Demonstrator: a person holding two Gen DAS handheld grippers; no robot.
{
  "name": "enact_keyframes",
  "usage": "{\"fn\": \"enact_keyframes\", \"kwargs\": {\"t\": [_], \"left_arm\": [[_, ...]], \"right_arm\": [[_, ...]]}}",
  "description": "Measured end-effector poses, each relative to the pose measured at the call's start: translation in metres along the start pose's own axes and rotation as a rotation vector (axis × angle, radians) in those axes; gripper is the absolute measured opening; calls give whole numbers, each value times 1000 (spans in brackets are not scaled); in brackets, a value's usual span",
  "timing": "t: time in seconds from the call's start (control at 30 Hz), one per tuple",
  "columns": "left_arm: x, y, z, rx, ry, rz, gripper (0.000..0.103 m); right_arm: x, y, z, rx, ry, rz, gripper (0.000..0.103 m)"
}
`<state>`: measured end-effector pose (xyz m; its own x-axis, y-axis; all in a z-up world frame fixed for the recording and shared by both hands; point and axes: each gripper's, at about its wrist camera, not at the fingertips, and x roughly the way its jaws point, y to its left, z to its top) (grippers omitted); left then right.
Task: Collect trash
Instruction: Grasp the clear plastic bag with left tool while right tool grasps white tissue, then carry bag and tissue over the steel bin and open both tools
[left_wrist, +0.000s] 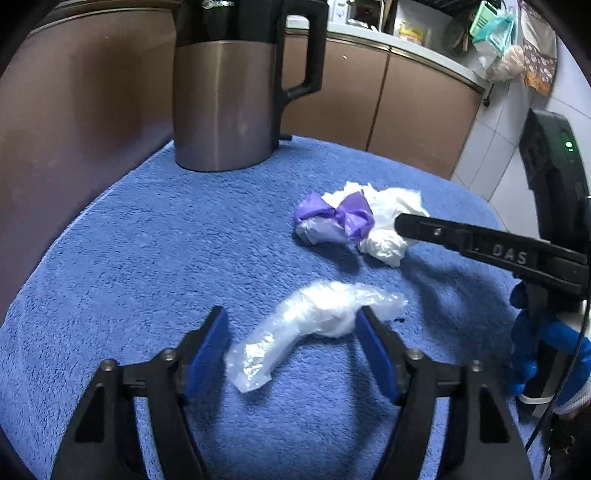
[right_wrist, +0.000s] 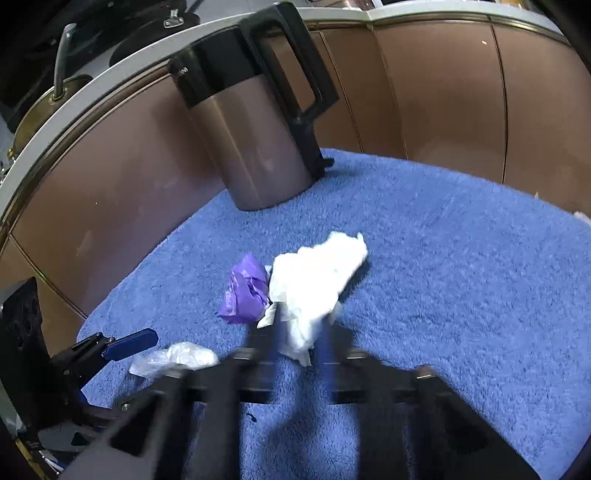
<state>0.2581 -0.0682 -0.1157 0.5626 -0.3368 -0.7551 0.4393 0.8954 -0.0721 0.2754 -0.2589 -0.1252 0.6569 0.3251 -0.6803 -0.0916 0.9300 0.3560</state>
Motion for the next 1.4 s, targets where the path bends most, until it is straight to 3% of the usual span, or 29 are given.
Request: {"fn": "enact_keyframes", "kwargs": {"t": [0.07,0.17,0.27,0.53,0.8,1.1,1.4], "left_arm": [[6,-3,-1,13,35,-4,39],[7,-5,-3,17,43,-3,23],[7,-5,-6,14,42,-7,15],[-23,-4,-20,-39,10,2,13],[-97,-6,-43,-95,-47,51,12],[-197,-57,-71,-52,-170,105,12],[-264,-124,-98,21,-269,161,12]], "right_arm": [[-6,-2,-4,-3,-2,-3,6],[-20,-4,-12,-14,-9,-9,5],[-38,-6,-20,-20,-17,-16,5],[-95,2,-38,-44,-75,-14,5],[-165,14,-66,-37,-128,-19,5],[-277,21,-104,-22,-234,-62,5],[-362,21,-143,-20,-311,-119,5]]}}
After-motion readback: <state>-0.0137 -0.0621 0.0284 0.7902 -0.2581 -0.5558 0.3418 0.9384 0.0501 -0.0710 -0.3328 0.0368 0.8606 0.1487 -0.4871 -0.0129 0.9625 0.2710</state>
